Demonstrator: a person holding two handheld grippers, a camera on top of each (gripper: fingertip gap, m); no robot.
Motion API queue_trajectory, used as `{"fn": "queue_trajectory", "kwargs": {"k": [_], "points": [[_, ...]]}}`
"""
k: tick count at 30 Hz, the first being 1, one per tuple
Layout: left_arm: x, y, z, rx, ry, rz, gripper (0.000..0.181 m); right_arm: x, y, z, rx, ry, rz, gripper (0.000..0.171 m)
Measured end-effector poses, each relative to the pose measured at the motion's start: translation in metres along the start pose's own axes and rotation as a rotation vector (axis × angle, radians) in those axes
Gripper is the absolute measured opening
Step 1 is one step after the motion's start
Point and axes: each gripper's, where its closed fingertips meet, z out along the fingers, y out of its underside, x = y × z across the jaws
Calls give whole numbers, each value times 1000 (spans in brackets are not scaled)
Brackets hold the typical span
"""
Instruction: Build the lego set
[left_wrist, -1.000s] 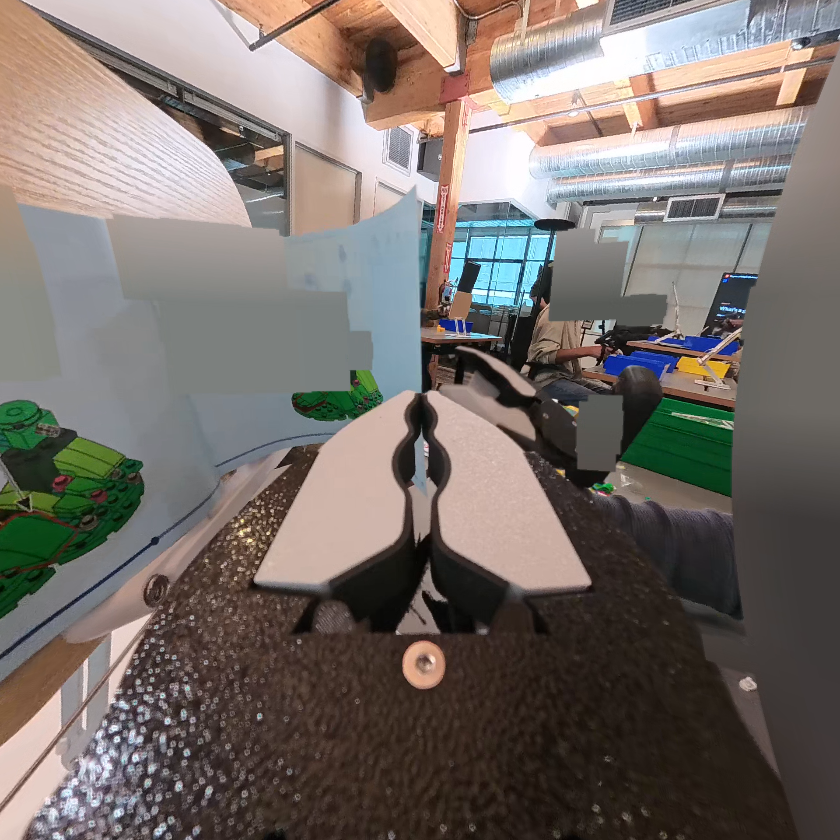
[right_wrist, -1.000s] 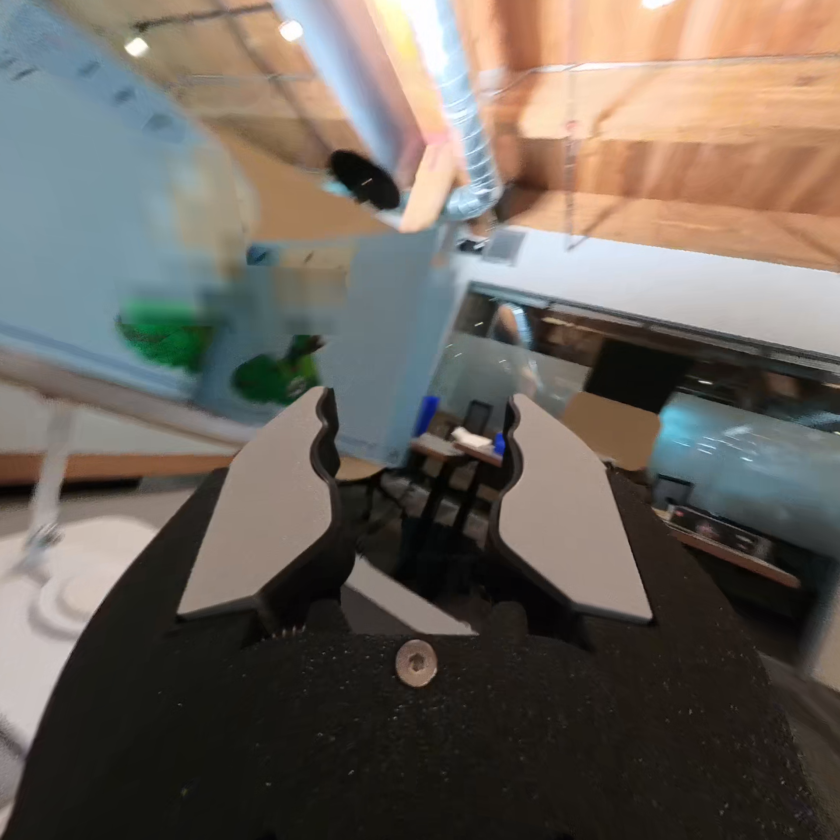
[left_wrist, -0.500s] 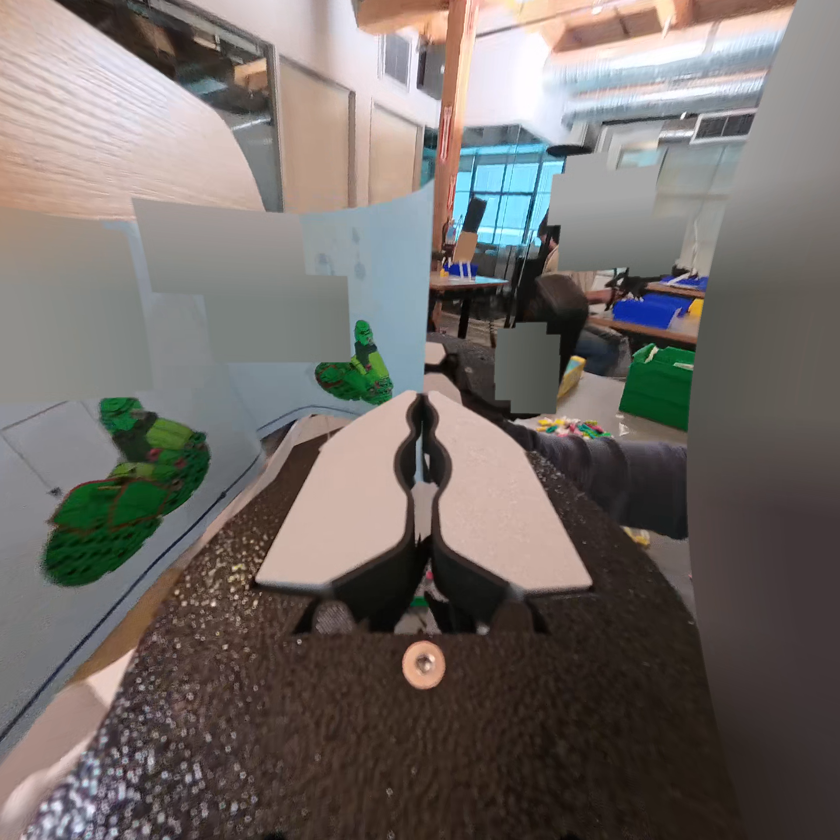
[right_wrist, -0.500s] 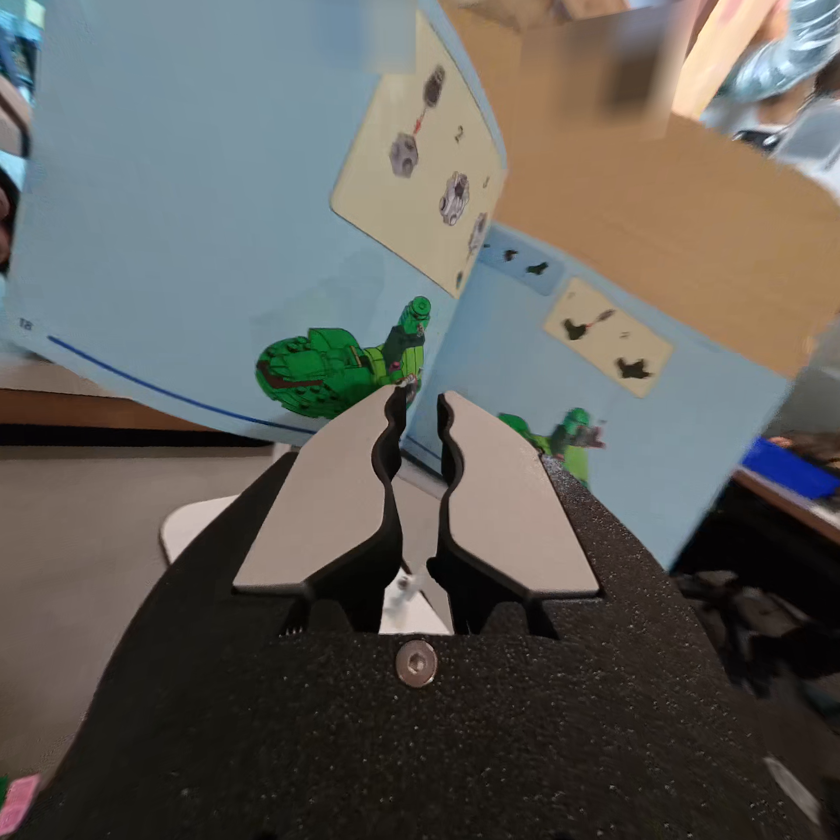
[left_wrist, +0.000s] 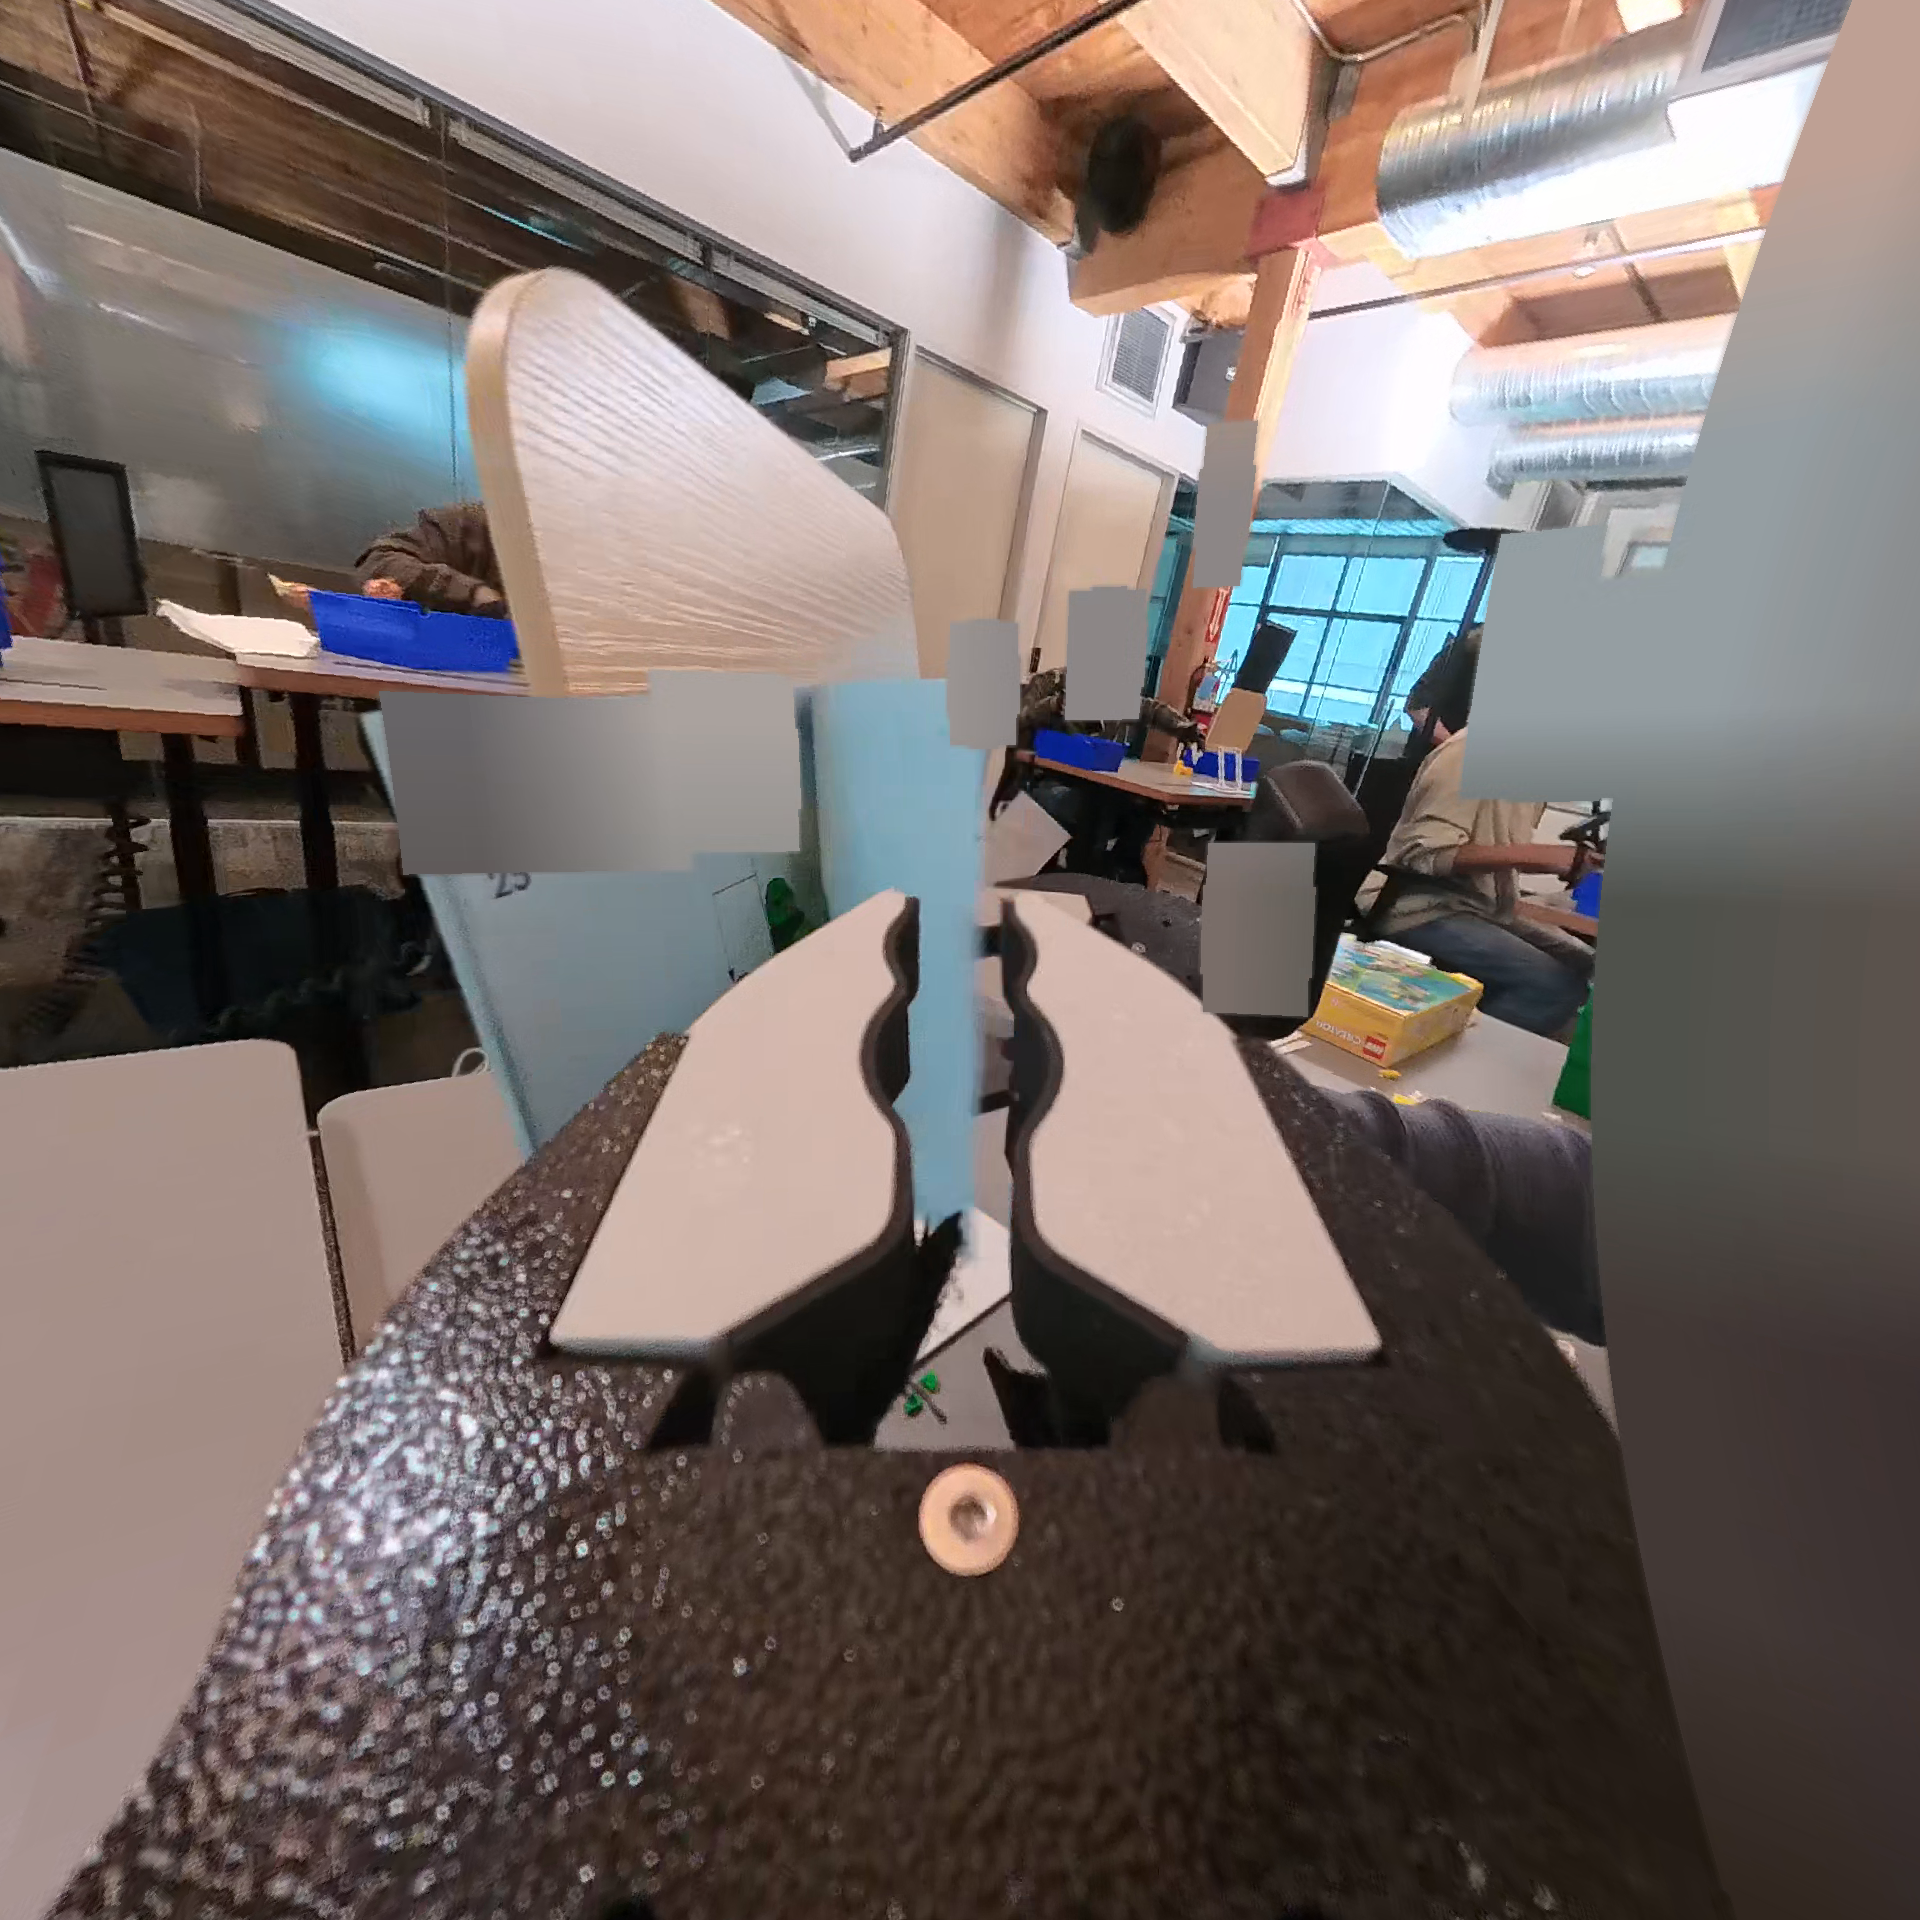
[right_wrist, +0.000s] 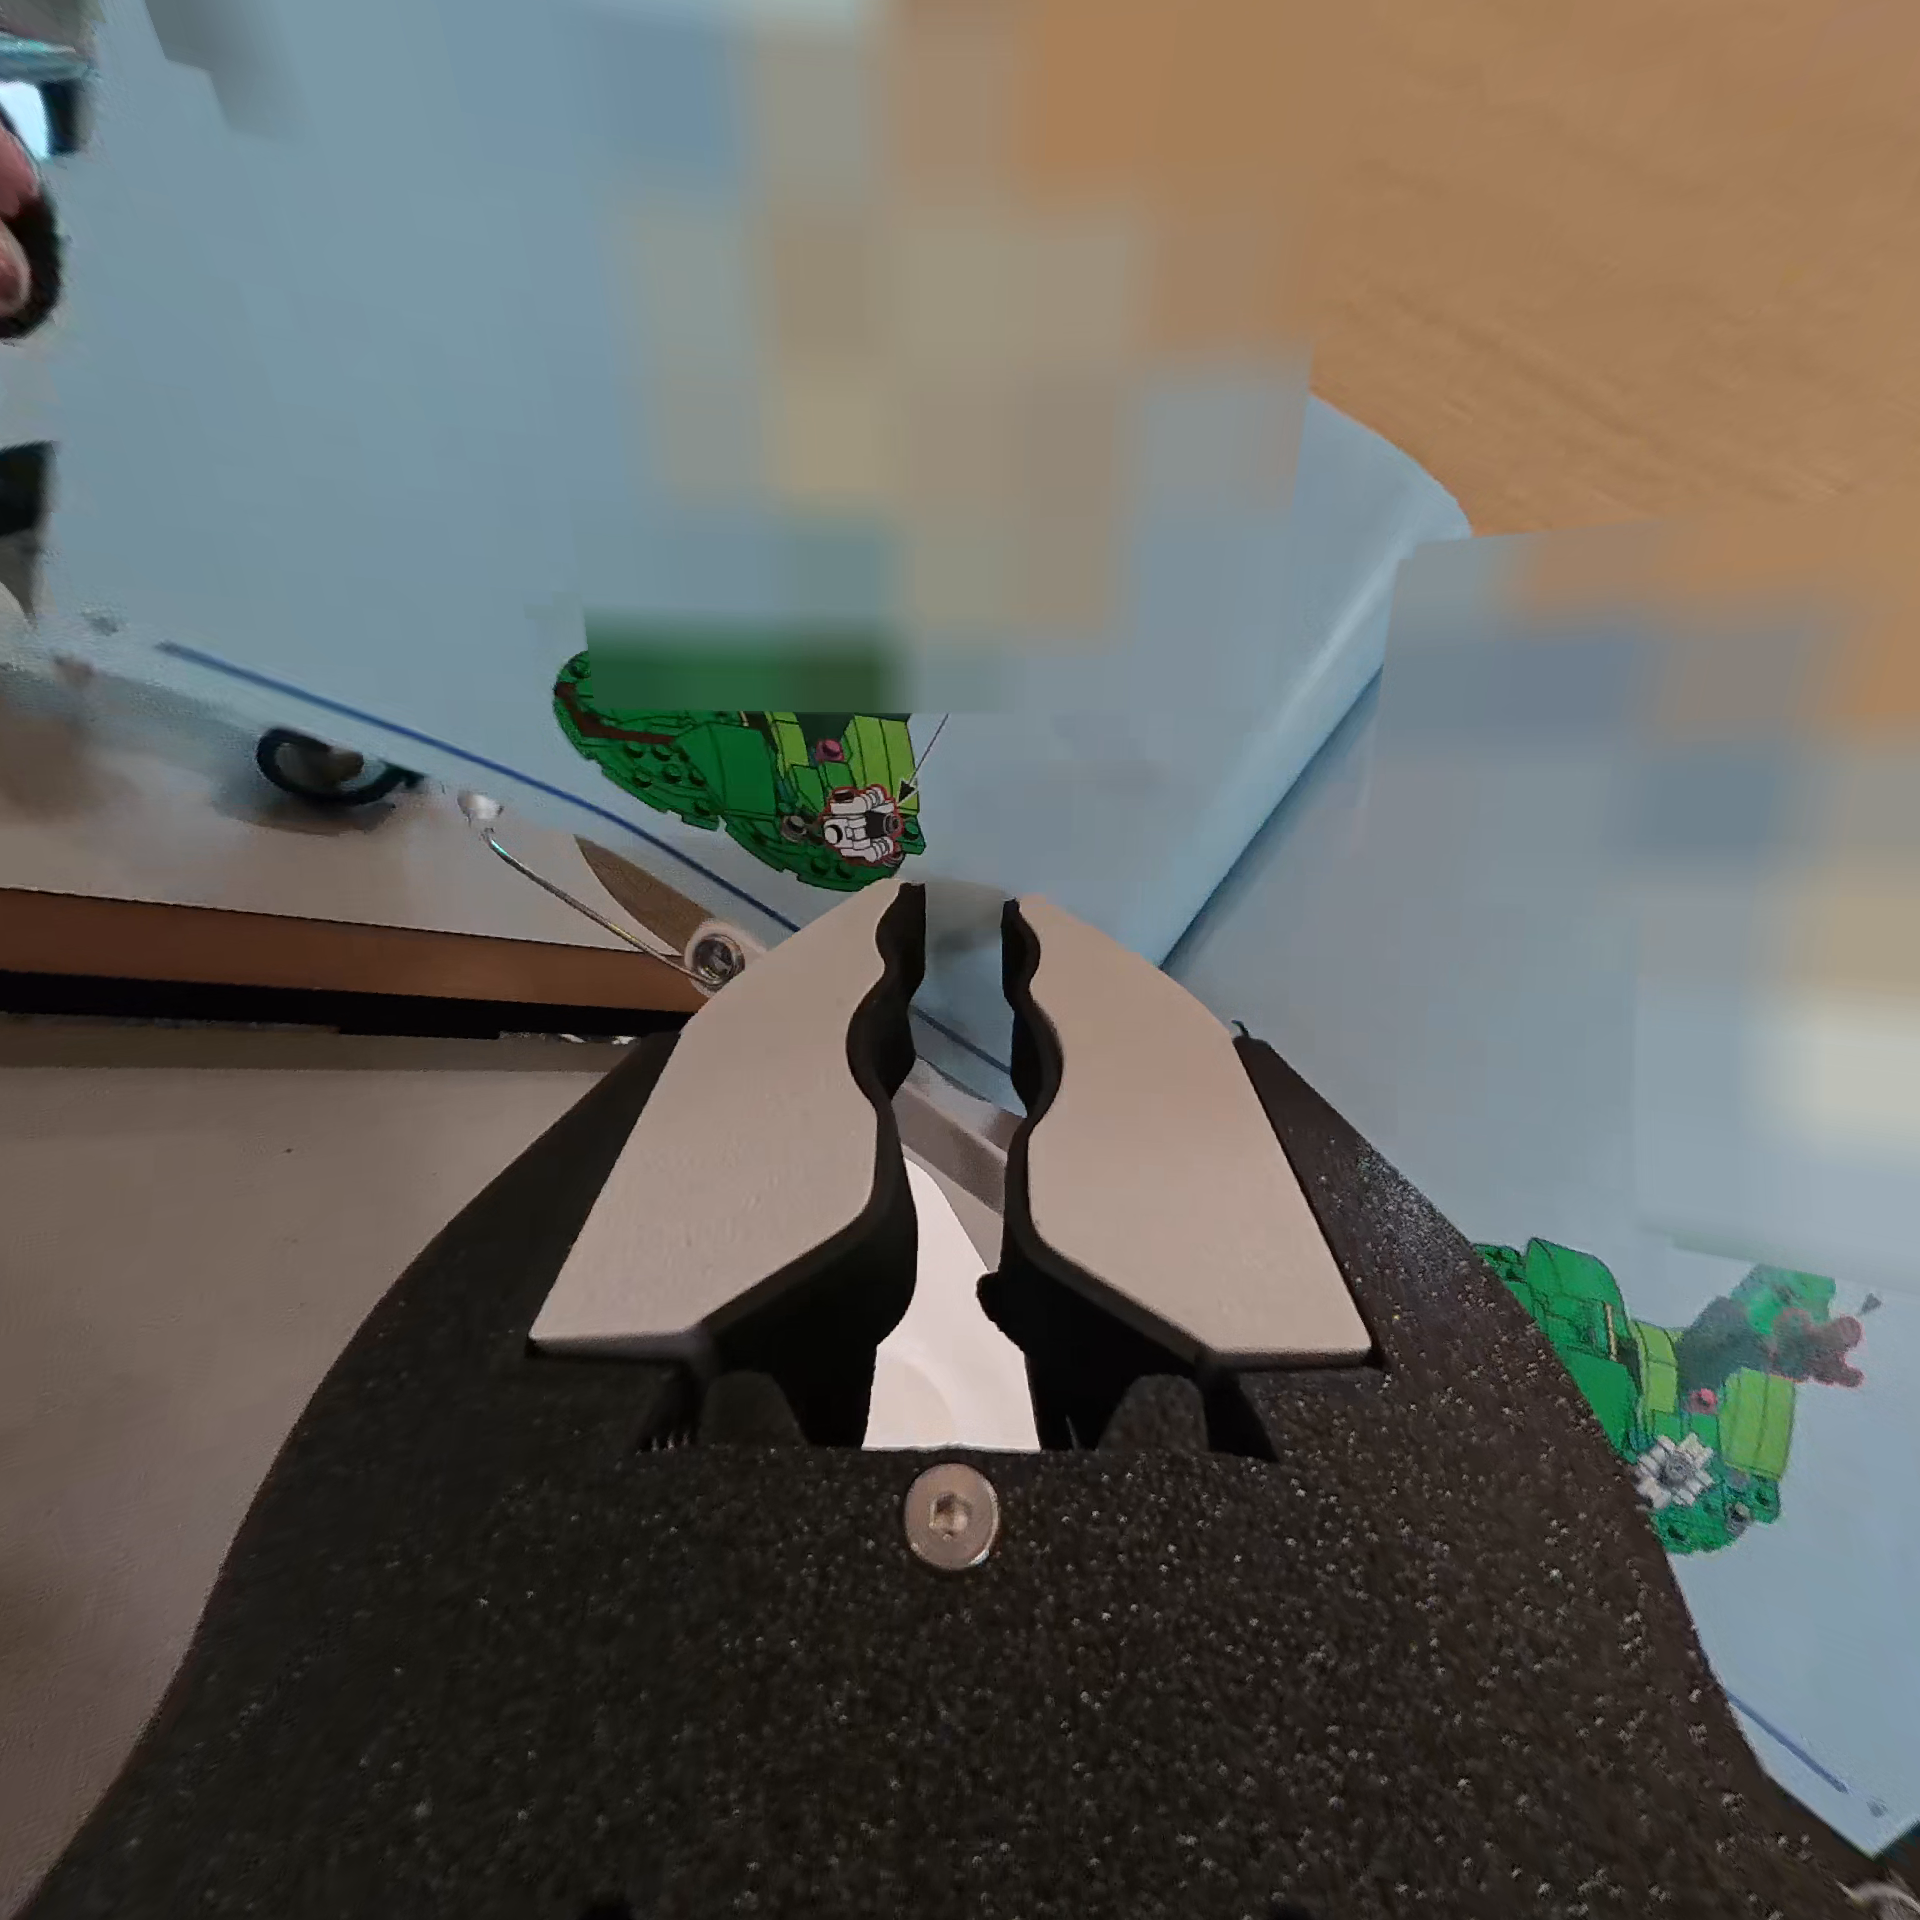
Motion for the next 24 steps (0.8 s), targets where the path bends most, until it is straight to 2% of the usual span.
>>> {"fn": "queue_trajectory", "kwargs": {"k": [6, 10, 14, 20, 24], "points": [[-16, 5, -1, 1, -53, -44, 10, -2, 2, 5, -14, -1, -3, 13], [-38, -1, -11, 80, -143, -90, 3, -4, 3, 6, -24, -7, -17, 13], [-73, -2, -28, 158, -325, -108, 24, -4, 4, 6, -31, -11, -39, 13], [-79, 33, -9, -32, -323, -92, 40, -11, 7, 8, -47, -30, -114, 14], [-78, 53, 9, -110, -313, -60, 37, -21, 8, 9, -62, -60, -205, 16]]}}
